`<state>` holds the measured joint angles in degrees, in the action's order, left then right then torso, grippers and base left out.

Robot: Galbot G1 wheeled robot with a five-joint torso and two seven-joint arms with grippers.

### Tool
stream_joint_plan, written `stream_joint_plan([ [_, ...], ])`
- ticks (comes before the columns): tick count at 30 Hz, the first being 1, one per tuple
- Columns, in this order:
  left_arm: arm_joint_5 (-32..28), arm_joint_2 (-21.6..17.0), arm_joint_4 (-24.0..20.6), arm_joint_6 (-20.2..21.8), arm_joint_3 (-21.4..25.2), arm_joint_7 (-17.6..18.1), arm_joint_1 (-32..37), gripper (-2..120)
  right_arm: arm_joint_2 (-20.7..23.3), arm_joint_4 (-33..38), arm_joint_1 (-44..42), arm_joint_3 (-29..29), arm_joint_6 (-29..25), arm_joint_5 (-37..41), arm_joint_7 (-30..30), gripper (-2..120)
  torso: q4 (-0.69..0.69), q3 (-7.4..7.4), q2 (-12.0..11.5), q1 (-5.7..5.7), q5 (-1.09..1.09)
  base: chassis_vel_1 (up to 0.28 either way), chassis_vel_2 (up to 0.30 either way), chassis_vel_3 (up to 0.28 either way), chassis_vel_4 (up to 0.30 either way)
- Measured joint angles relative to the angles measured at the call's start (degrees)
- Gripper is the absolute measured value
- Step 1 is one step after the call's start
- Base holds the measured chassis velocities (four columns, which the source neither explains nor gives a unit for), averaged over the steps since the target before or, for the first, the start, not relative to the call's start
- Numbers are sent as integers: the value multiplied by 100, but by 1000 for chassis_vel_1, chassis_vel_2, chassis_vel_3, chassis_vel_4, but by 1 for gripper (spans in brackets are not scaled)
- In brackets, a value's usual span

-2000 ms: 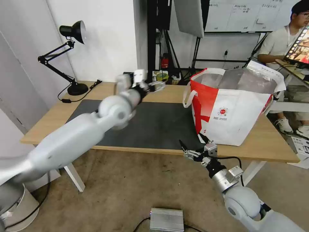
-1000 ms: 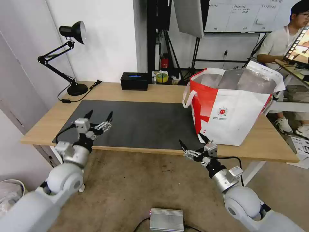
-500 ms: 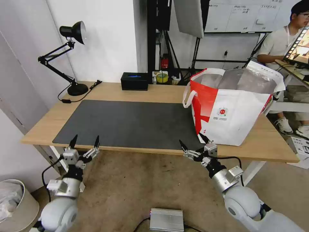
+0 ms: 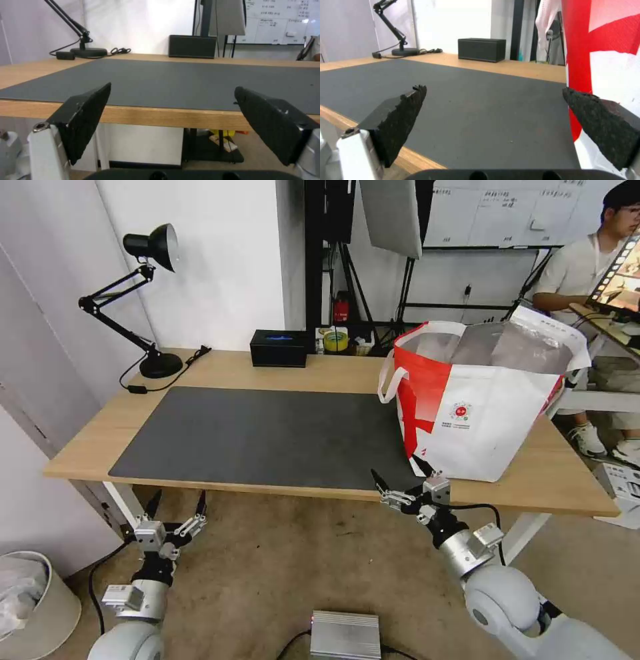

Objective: Pick up the trash from the table and place it into the takeout bag.

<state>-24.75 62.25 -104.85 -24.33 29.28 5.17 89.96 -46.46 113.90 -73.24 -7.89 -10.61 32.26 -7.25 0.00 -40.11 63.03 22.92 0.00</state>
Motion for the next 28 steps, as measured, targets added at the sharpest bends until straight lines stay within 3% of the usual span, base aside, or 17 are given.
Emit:
stream_joint_plan([
  [28,2,-10,-19,3,-20,-5,-25,100,0,0,0,0,0,0,0,100,0,0,0,0,0,0,0,0,0],
])
